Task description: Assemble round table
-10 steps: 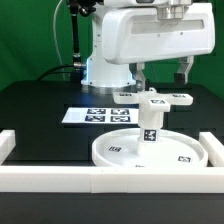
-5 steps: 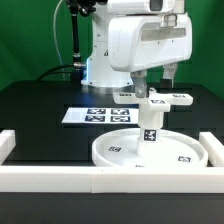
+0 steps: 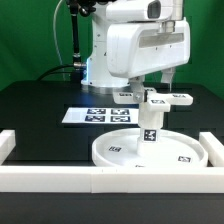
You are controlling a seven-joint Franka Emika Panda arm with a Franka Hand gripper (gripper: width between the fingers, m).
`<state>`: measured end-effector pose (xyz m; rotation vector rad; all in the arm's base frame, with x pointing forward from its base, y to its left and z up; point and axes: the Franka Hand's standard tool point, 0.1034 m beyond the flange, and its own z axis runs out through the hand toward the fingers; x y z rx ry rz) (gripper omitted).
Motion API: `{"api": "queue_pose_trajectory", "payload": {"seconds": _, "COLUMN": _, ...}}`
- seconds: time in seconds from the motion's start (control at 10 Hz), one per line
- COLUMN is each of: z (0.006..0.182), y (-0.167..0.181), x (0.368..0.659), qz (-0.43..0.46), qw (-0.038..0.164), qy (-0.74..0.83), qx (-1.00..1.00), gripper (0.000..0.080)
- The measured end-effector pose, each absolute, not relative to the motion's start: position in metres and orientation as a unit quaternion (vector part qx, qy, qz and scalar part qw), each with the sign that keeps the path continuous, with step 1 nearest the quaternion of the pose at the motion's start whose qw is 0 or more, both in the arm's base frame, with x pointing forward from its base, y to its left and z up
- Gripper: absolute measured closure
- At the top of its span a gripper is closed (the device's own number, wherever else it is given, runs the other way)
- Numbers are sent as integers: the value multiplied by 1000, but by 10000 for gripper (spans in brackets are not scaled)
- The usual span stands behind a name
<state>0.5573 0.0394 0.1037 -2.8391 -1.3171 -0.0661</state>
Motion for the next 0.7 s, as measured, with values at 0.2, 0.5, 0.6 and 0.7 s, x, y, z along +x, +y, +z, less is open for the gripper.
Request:
{"api": "queue_pose_trajectory", "payload": {"seconds": 0.2, "z": 103, "y": 39, "x": 557, "qz": -21, "qw": 6, "qy": -420, "qx": -907, "gripper": 151}}
{"api": "queue_pose_trajectory", "payload": {"seconds": 0.5, "z": 103, "y": 39, "x": 557, "qz": -21, "qw": 5, "qy": -420, "qx": -907, "gripper": 362}}
{"api": "queue_pose_trajectory", "payload": {"seconds": 0.6, "z": 103, "y": 39, "x": 557, "qz": -21, "qw": 6, "qy": -413, "qx": -910, "gripper": 362}}
{"api": "queue_pose_trajectory", "payload": {"seconds": 0.7, "z": 103, "y": 39, "x": 557, "qz": -21, "qw": 6, "qy": -402, "qx": -915, "gripper": 362}}
